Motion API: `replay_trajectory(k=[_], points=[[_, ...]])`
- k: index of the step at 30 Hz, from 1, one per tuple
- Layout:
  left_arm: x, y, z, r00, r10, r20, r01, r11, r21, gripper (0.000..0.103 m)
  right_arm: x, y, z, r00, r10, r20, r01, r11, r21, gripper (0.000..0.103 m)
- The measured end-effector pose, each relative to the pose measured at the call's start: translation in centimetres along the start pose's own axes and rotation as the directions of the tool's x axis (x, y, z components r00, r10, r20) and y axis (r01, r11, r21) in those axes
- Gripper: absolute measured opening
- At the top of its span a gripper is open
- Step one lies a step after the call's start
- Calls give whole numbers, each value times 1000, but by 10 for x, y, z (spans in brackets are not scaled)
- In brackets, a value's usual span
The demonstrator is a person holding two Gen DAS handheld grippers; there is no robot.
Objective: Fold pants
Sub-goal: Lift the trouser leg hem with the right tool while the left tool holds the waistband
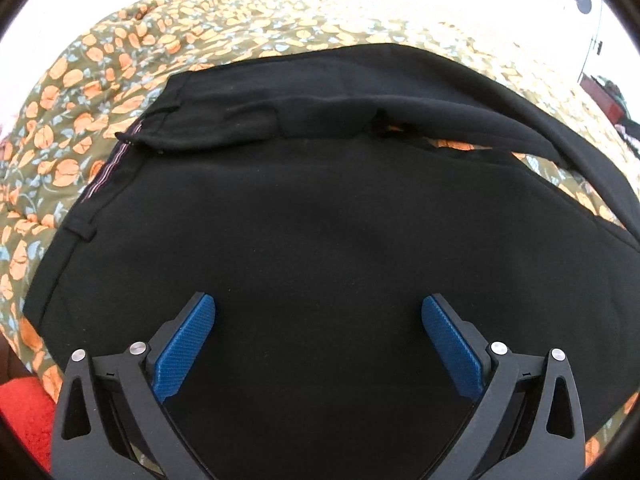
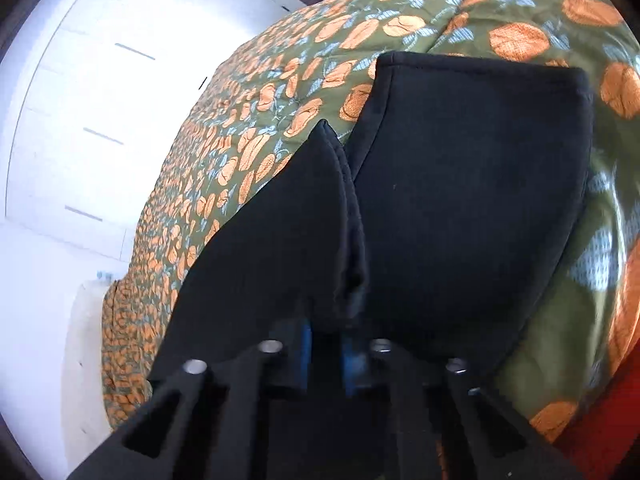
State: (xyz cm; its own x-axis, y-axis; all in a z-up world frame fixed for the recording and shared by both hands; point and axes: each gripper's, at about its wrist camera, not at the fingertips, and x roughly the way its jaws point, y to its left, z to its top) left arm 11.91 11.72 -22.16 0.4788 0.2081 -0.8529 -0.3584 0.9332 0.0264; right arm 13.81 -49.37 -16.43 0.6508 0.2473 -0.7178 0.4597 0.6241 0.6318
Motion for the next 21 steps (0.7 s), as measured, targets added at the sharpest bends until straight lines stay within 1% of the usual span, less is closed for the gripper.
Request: replay_trajectory(k=[1, 2, 3, 4, 5, 6, 7, 9, 10, 11, 13, 15, 16, 18, 21], points=[[-1, 1, 4, 1000, -8, -26, 8, 1000, -9, 102, -5, 6, 1, 1000, 25, 3, -25, 1000, -14, 7], [-3, 1, 7, 999, -20, -42, 20, 1000, -19, 102, -15, 16, 3, 997, 71, 6, -71, 997, -36, 7], [-6, 4, 14, 997, -52, -53, 50, 998, -40, 102, -23, 26, 4, 994, 111, 8, -110, 992, -67, 7], [-10, 6, 22, 996, -81, -45, 78, 995, -64, 102, -37, 42, 7, 987, 163, 7, -160, 979, -124, 7], [-13, 7, 29, 994, -104, -32, 101, 991, -88, 102, -47, 52, 9, 980, 197, 2, -194, 967, -163, 7], [-18, 10, 43, 989, -146, -11, 144, 981, -130, 102, -58, 64, 10, 973, 229, -4, -225, 953, -203, 7], [-20, 11, 55, 983, -185, 2, 183, 970, -161, 102, -73, 78, 11, 962, 273, -19, -269, 930, -251, 7], [-19, 10, 82, 960, -278, 18, 275, 935, -223, 102, -88, 96, 10, 945, 323, -45, -321, 896, -307, 7], [-17, 8, 98, 943, -331, 26, 326, 910, -256, 102, -99, 103, 8, 936, 347, -58, -345, 876, -336, 7], [-14, 7, 109, 929, -368, 33, 362, 890, -279, 102, -112, 113, 7, 923, 376, -78, -377, 848, -373, 7], [0, 4, 136, 889, -457, 37, 441, 831, -338, 102, -133, 119, 2, 910, 402, -98, -404, 813, -420, 7], [20, 0, 153, 870, -493, 10, 457, 799, -390, 102, -154, 123, -6, 894, 430, -125, -437, 773, -459, 7], [27, -2, 158, 868, -497, -2, 454, 794, -406, 102, -160, 125, -8, 887, 441, -137, -449, 757, -474, 7], [43, -7, 165, 865, -501, -32, 440, 787, -433, 102, -174, 130, -12, 873, 460, -161, -474, 724, -502, 7], [55, -13, 173, 864, -500, -53, 428, 786, -446, 101, -194, 131, -24, 855, 476, -205, -504, 673, -542, 7]])
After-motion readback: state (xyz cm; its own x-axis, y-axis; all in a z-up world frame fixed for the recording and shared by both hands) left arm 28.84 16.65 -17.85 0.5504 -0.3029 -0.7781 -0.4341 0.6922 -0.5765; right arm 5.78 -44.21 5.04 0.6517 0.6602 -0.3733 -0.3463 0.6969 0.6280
